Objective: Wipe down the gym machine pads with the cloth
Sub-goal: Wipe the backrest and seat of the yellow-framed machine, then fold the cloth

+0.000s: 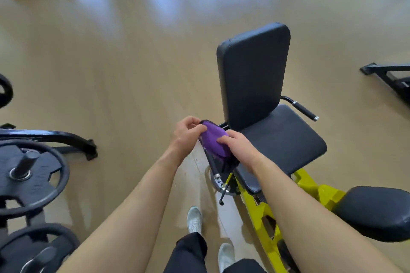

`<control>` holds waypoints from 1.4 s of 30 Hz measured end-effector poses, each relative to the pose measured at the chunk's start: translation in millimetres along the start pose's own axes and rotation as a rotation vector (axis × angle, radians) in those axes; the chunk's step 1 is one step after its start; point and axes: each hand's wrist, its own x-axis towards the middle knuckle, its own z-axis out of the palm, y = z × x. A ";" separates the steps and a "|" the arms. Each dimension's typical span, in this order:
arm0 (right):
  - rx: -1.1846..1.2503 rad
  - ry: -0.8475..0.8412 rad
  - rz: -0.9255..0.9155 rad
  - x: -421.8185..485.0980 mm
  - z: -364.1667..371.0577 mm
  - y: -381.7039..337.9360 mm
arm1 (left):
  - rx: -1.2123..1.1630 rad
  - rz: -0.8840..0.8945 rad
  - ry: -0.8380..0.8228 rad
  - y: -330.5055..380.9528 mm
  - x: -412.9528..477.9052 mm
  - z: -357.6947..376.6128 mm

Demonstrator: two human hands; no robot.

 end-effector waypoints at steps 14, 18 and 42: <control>-0.261 -0.260 -0.495 -131.6 3.1 -60.1 | 0.058 0.227 0.206 13.6 -152.1 -64.6; -0.398 -0.337 -0.316 -145.8 2.3 -40.8 | 0.102 0.238 0.228 12.8 -185.9 -88.9; 0.171 -0.148 -0.104 -323.5 117.3 86.1 | -0.282 -0.122 0.423 -150.3 -403.3 -134.6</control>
